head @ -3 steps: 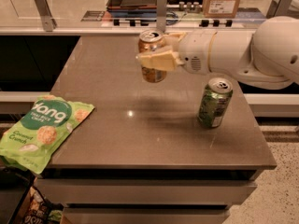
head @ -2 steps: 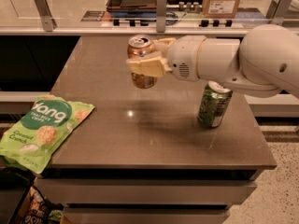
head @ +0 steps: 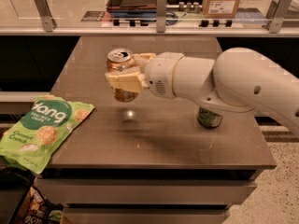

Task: Move orange can near green rice chip bag

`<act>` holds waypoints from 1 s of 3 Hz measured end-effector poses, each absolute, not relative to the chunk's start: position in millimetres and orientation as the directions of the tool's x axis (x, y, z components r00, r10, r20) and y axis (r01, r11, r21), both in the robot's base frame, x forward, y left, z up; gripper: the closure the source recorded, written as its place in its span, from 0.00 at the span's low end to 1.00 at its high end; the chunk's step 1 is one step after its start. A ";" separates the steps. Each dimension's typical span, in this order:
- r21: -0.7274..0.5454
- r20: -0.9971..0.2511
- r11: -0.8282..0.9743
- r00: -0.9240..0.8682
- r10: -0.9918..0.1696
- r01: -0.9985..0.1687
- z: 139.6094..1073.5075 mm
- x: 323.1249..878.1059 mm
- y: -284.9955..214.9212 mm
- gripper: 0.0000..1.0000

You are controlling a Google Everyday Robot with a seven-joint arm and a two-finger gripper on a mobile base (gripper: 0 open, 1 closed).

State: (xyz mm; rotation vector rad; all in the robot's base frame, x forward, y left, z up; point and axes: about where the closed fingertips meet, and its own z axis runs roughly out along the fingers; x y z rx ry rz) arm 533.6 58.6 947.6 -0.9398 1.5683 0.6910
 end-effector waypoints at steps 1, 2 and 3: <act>-0.048 -0.981 0.508 -0.056 -0.187 -0.860 934.8 520.9 80.3 1.00; -0.025 -0.985 0.514 -0.066 -0.158 -0.857 917.2 511.7 92.4 1.00; 0.004 -0.988 0.527 -0.085 -0.130 -0.850 897.7 505.7 97.7 1.00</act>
Offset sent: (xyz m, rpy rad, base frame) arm -0.0320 0.0440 -0.0567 0.0923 0.0260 -0.0181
